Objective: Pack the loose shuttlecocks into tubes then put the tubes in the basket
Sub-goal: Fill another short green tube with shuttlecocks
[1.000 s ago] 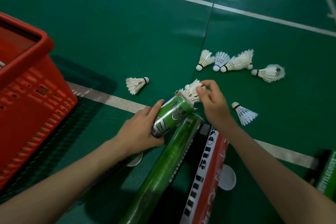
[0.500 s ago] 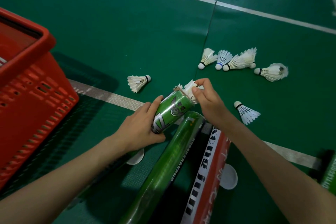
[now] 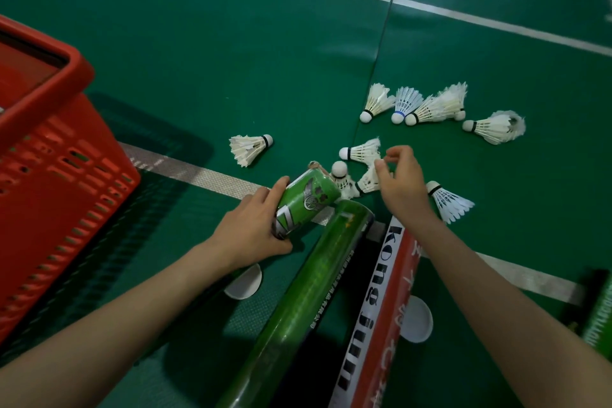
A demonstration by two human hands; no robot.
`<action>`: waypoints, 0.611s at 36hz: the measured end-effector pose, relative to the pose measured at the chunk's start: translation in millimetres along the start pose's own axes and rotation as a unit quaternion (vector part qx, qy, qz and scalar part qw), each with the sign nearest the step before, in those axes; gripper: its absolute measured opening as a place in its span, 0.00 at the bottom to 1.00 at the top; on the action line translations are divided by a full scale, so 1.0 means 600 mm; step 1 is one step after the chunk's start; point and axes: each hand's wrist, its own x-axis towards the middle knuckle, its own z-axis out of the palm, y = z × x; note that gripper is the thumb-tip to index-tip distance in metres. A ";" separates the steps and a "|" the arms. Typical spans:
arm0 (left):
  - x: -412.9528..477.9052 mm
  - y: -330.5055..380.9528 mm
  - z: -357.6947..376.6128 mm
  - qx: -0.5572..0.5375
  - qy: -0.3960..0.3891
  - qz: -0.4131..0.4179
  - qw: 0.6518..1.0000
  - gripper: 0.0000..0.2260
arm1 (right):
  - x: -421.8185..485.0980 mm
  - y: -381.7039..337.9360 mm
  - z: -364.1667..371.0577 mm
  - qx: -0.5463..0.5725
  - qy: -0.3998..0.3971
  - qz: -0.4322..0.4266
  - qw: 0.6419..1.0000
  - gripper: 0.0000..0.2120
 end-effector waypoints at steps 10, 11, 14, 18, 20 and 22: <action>-0.007 0.003 0.001 -0.002 0.008 0.020 1.000 0.48 | -0.029 -0.017 0.021 -0.032 -0.107 -0.158 0.981 0.08; -0.009 0.001 0.001 0.002 0.010 0.017 1.000 0.48 | -0.031 -0.012 0.021 -0.045 -0.091 -0.173 0.980 0.07; -0.011 -0.016 0.000 0.016 0.003 -0.012 1.000 0.48 | -0.040 -0.014 0.020 -0.090 -0.089 -0.216 0.968 0.05; -0.007 -0.055 -0.008 0.036 -0.012 -0.078 0.996 0.49 | -0.064 -0.034 0.034 -0.123 -0.145 -0.257 0.947 0.06; -0.007 -0.073 -0.014 0.040 -0.015 -0.104 0.994 0.49 | -0.082 -0.051 0.050 -0.119 -0.221 -0.248 0.936 0.09; -0.010 -0.088 -0.018 0.040 -0.014 -0.125 0.991 0.49 | -0.102 -0.066 0.075 -0.148 -0.312 -0.265 0.900 0.15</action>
